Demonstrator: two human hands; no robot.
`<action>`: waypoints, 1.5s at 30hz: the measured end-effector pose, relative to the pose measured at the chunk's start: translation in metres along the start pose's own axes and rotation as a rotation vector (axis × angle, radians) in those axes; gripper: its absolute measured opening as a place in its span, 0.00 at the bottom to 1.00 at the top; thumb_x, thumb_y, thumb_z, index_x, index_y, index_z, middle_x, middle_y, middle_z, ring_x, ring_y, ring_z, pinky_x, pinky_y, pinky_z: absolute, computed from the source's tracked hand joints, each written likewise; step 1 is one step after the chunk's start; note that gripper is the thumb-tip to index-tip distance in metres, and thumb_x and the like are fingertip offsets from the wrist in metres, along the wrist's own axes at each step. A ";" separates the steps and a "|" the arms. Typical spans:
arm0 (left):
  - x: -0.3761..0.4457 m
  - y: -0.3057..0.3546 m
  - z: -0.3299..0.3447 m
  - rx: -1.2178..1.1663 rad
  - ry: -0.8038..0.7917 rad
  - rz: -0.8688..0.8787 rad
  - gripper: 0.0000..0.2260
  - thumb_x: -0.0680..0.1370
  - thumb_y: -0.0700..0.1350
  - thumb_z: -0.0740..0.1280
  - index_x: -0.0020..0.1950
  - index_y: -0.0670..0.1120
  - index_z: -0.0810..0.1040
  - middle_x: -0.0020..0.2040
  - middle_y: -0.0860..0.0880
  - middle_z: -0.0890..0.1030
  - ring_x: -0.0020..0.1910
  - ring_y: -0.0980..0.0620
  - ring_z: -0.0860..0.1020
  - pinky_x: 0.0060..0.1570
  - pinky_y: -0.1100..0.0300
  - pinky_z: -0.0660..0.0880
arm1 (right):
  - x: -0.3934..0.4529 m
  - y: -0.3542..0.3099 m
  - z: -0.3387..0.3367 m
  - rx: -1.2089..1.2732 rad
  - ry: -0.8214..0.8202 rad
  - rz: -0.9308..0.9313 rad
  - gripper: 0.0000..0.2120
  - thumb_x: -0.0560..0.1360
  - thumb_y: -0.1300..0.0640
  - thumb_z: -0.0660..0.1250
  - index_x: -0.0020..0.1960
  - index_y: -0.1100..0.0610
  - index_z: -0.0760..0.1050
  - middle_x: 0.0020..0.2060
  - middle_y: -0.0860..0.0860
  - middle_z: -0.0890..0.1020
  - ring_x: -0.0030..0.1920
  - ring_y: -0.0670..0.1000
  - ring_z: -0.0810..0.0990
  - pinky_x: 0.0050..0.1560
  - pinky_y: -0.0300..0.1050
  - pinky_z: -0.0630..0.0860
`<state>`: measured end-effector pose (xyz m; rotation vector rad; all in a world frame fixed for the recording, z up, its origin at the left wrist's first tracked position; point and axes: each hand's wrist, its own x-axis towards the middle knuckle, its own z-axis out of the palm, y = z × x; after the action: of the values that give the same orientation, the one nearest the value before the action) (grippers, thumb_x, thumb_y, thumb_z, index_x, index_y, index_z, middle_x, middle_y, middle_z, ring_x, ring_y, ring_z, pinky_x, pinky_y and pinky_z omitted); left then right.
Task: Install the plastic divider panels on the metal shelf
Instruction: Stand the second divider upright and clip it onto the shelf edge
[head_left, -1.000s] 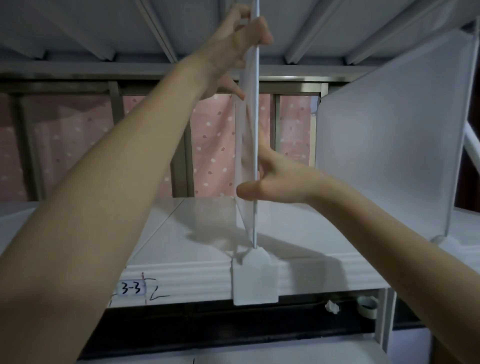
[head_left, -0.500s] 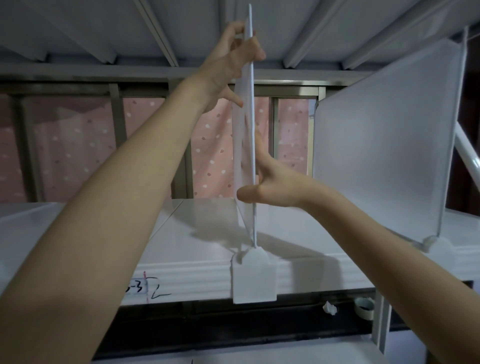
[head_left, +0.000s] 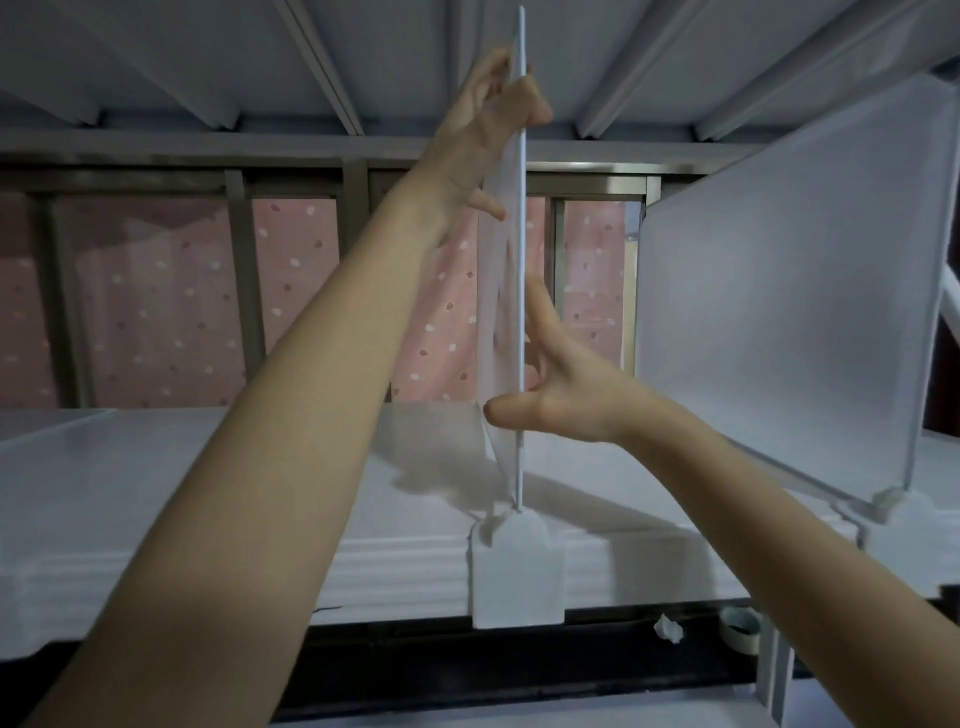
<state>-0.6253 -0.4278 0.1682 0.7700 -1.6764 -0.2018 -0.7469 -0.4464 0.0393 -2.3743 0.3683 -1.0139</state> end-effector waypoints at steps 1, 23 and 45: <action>-0.001 0.000 0.003 -0.005 0.005 0.002 0.46 0.58 0.64 0.67 0.73 0.51 0.61 0.60 0.59 0.70 0.57 0.59 0.69 0.31 0.67 0.75 | -0.002 0.002 0.001 0.008 0.014 -0.019 0.55 0.65 0.61 0.69 0.77 0.43 0.36 0.77 0.53 0.53 0.75 0.57 0.58 0.71 0.56 0.65; -0.021 -0.002 0.015 0.000 0.066 0.059 0.47 0.56 0.64 0.61 0.75 0.54 0.60 0.72 0.52 0.64 0.52 0.68 0.68 0.39 0.67 0.69 | -0.022 0.021 0.017 0.243 0.046 -0.119 0.53 0.69 0.70 0.69 0.75 0.33 0.43 0.76 0.35 0.52 0.76 0.50 0.56 0.34 0.33 0.72; -0.246 -0.032 0.015 1.091 -0.484 -0.075 0.38 0.66 0.75 0.58 0.72 0.60 0.59 0.63 0.70 0.63 0.62 0.68 0.67 0.61 0.72 0.60 | -0.127 0.046 0.021 -1.006 0.023 -0.301 0.35 0.62 0.35 0.70 0.64 0.49 0.69 0.56 0.46 0.79 0.52 0.47 0.80 0.46 0.38 0.77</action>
<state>-0.6125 -0.3125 -0.0515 1.6827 -2.1947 0.5803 -0.8197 -0.4210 -0.0736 -3.3943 0.6578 -1.1532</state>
